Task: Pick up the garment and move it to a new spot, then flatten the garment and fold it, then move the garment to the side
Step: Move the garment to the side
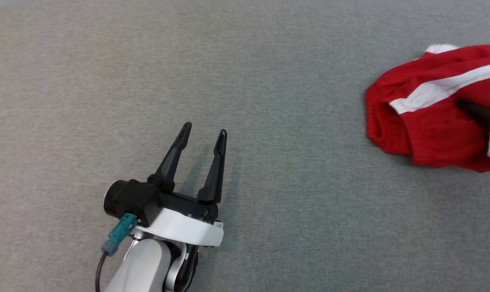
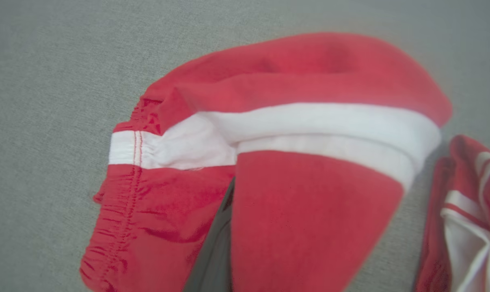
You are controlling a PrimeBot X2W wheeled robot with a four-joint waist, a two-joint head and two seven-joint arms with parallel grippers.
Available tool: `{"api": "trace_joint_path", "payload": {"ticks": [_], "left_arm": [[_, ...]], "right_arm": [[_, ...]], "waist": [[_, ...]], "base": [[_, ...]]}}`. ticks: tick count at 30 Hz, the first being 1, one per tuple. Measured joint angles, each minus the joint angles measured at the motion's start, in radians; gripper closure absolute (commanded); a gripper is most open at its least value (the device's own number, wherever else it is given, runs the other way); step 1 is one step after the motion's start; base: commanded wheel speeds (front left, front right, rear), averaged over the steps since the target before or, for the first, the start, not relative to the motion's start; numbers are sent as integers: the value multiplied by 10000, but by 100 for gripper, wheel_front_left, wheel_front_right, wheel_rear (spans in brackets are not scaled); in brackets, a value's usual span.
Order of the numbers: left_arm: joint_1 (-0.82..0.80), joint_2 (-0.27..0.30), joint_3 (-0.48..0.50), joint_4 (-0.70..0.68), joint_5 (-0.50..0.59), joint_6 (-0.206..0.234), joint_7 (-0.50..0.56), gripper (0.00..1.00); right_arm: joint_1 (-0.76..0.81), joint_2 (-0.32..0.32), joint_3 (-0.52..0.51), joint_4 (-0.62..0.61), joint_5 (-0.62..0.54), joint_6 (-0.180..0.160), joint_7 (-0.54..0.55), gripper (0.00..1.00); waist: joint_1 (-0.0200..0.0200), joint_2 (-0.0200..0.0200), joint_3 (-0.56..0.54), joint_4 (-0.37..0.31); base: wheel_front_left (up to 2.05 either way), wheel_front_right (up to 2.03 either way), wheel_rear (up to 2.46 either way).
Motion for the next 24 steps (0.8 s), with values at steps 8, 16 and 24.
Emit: {"api": "trace_joint_path", "payload": {"ticks": [8, 16, 24], "left_arm": [[-172, 0, 63, 134, -150, -102, 0, 0], [-363, 6, 94, 167, -88, -186, 0, 0], [-566, 6, 88, 236, -104, -230, 0, 0]], "right_arm": [[68, -1676, -201, -826, -543, 2, -215, 100], [368, -3198, -472, -669, -1653, 2, -715, 100], [573, -3551, -504, 1363, -3356, 2, -1868, 100]], "waist": [[0, 0, 417, -706], [0, 0, 776, -894], [-1, 0, 1234, -512]], "base": [[0, 0, 0], [0, 0, 0], [0, 0, 0]]}}
